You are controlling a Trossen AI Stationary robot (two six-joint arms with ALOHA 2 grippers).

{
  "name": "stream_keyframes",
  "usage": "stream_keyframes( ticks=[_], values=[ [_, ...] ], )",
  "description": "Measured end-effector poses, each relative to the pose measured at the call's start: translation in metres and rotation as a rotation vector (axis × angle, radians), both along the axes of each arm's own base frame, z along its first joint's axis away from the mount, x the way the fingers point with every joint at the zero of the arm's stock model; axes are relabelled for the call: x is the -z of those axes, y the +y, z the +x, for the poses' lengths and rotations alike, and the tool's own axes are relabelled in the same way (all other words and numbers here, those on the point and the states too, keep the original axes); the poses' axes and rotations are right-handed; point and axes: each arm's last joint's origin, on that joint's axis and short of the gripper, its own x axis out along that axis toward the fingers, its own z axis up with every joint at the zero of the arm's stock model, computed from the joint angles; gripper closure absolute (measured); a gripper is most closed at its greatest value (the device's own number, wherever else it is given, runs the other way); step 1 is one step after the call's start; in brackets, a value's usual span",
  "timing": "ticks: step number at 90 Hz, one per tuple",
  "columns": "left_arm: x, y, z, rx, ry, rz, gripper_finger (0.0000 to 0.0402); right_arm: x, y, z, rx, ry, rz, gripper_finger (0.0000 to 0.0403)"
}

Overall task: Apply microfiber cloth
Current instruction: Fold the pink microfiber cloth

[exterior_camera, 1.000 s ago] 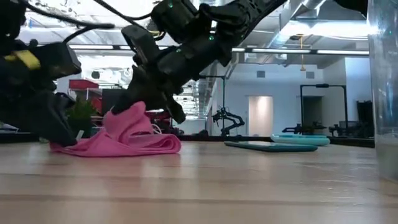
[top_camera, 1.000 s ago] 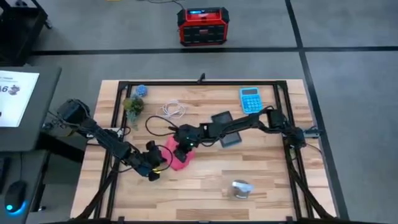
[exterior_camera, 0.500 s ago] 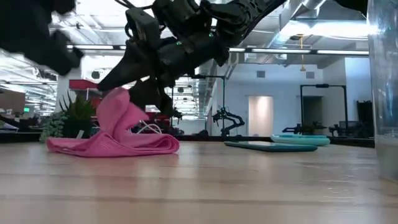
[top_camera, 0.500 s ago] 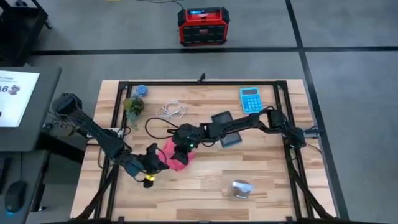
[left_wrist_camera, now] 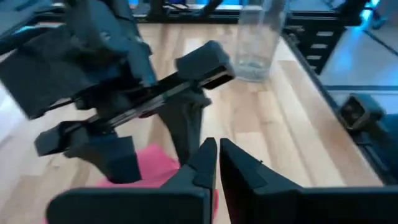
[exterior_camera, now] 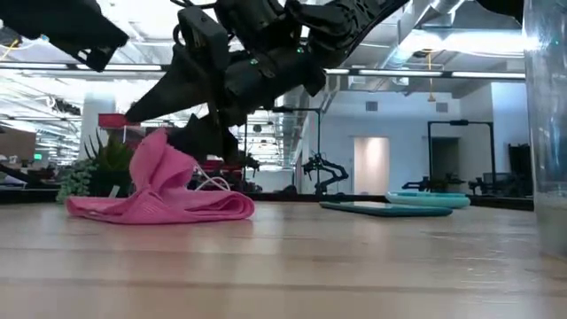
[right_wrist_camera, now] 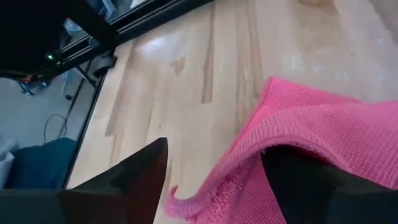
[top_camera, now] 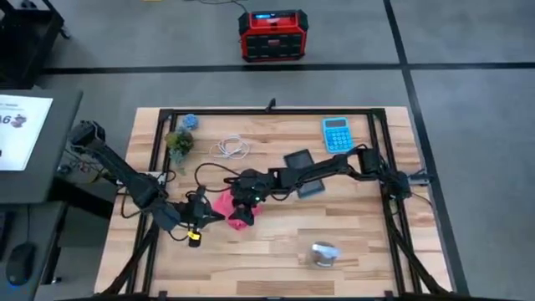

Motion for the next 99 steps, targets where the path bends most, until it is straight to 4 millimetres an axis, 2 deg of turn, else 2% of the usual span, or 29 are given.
stream_keyframes(
  ticks=[11,24,29,40,53,79,89,99],
  values=[
    [0.003,-0.001,0.001,-0.024,0.004,0.01,0.04,-0.003,-0.012,-0.003,0.037,0.063,0.014,0.0154],
    [0.006,-0.001,0.002,-0.036,0.015,0.012,0.04,-0.027,-0.03,0.003,0.096,0.123,0.042,0.0163],
    [0.007,-0.001,0.002,-0.038,0.02,0.013,0.04,-0.037,-0.028,0.006,0.055,0.103,0.026,0.0168],
    [0.006,-0.001,0.002,-0.04,0.014,0.012,0.04,-0.049,-0.009,0.009,-0.025,0.048,-0.003,0.0176],
    [0.006,-0.001,0.002,-0.04,0.014,0.014,0.04,-0.05,0.0,0.009,-0.053,0.043,-0.017,0.018],
    [0.006,-0.001,0.002,-0.044,0.013,0.007,0.04,-0.051,-0.001,0.01,-0.073,0.007,-0.073,0.0181],
    [0.006,-0.001,0.002,-0.051,0.013,-0.01,0.04,-0.046,-0.009,0.006,-0.062,0.081,-0.069,0.0181],
    [0.009,0.003,0.004,-0.096,0.038,-0.041,0.04,-0.036,-0.012,-0.003,-0.108,0.189,-0.137,0.0181]
  ],
)
